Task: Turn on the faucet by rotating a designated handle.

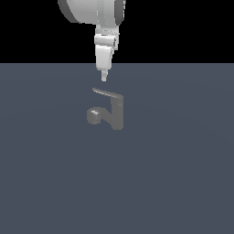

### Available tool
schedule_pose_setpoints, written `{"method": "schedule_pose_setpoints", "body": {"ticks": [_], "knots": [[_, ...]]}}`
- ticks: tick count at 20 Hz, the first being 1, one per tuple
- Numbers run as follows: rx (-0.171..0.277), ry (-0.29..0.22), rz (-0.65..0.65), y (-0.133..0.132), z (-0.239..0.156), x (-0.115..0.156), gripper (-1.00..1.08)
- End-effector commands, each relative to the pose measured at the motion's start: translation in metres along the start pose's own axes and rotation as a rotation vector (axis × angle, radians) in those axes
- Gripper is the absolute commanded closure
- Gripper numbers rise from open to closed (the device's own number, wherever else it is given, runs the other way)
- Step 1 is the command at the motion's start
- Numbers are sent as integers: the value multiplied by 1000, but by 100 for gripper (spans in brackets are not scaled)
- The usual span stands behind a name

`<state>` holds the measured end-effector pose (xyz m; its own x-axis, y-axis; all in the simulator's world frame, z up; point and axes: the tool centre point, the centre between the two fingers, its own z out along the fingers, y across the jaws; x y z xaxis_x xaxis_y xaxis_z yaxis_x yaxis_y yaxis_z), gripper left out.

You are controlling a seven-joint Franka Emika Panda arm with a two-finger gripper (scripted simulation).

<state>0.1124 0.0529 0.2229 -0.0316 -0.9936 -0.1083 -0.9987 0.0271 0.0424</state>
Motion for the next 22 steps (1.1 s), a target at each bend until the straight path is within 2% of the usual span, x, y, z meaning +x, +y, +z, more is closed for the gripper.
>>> {"method": "schedule_pose_setpoints", "body": {"ticks": [1, 11, 22], "knots": [[11, 28, 53, -10, 14, -3, 108], [47, 96, 165, -31, 46, -11, 108], [51, 104, 177, -29, 50, -14, 108]]}}
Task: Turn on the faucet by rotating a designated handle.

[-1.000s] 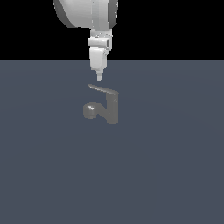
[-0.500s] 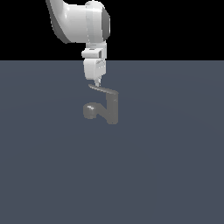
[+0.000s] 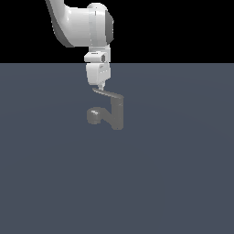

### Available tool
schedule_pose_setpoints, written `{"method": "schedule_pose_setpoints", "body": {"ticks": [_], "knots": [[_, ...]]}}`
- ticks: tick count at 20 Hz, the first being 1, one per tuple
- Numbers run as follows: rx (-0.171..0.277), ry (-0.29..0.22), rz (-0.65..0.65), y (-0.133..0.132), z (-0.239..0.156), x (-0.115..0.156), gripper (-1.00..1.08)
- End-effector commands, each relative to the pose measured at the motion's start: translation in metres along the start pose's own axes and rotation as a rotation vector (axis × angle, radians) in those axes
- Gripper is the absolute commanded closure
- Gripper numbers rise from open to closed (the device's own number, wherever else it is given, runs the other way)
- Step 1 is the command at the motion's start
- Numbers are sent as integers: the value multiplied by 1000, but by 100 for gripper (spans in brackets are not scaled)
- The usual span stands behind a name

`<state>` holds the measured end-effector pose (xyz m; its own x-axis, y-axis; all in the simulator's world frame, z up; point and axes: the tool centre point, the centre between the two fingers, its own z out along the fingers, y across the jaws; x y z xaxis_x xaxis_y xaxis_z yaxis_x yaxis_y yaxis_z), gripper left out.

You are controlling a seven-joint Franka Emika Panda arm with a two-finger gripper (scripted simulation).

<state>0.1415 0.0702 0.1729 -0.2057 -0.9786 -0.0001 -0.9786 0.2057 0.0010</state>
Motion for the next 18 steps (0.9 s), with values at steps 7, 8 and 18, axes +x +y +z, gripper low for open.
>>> {"method": "schedule_pose_setpoints", "body": {"ticks": [7, 8, 18], "knots": [[0, 0, -1, 19, 0, -4, 108], [0, 0, -1, 21, 0, -4, 108], [0, 0, 0, 46, 0, -8, 108]]}}
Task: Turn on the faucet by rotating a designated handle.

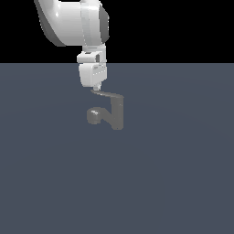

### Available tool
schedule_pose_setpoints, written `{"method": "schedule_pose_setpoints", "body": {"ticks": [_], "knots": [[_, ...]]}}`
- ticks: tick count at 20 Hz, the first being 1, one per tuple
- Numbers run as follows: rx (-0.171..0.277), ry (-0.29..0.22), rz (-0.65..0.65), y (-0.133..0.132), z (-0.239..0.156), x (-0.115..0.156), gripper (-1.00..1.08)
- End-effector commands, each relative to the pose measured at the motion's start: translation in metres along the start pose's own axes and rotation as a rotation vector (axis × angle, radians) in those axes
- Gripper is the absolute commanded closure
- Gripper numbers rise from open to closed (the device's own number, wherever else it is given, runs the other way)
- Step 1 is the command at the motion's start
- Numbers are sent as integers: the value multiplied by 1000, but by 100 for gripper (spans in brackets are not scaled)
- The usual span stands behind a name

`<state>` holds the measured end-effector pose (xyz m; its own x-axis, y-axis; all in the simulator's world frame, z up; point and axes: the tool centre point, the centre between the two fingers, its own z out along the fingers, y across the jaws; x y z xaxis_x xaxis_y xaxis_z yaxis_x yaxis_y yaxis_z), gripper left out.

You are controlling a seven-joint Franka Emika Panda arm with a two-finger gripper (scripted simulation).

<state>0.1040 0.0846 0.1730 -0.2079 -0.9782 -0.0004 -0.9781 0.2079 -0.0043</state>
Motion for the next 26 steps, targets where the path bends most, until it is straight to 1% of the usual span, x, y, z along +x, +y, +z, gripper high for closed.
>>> {"method": "schedule_pose_setpoints", "body": {"ticks": [1, 11, 12, 26], "knots": [[-5, 0, -2, 9, 0, -2, 108], [-5, 0, -2, 32, 0, -6, 108], [-2, 3, 3, 28, 0, -3, 108], [-3, 2, 1, 60, 0, 16, 108]]}}
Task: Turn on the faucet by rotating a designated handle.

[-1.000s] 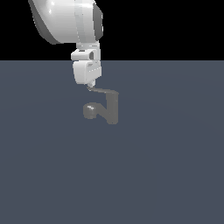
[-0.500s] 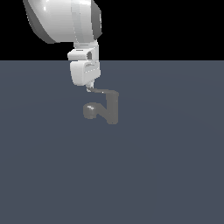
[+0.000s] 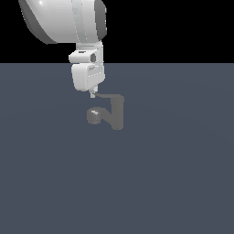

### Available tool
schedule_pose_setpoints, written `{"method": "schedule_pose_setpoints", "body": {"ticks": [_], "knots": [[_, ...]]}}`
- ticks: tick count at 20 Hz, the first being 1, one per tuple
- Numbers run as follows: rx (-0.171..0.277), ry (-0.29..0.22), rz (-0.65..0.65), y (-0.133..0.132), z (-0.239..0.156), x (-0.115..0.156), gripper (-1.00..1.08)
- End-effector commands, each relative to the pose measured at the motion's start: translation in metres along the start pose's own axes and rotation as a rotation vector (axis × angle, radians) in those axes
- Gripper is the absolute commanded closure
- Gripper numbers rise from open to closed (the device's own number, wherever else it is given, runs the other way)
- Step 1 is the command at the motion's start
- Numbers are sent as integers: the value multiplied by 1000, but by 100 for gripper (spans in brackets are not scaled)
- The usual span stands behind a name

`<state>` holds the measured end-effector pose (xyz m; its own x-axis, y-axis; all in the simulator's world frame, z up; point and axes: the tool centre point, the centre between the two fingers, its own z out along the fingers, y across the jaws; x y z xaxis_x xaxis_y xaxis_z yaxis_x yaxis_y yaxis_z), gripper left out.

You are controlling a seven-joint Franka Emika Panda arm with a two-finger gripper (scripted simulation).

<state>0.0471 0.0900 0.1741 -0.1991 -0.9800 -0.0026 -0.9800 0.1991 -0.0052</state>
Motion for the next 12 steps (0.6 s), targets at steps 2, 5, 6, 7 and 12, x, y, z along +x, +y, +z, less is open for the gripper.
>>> {"method": "schedule_pose_setpoints", "body": {"ticks": [2, 5, 6, 7, 12], "knots": [[-4, 4, 10, 8, 1, 12, 108], [-4, 3, 9, 14, 1, 16, 108], [-4, 3, 9, 17, 1, 17, 108], [-5, 3, 9, 19, 1, 19, 108], [-5, 3, 8, 30, 1, 25, 108]]}}
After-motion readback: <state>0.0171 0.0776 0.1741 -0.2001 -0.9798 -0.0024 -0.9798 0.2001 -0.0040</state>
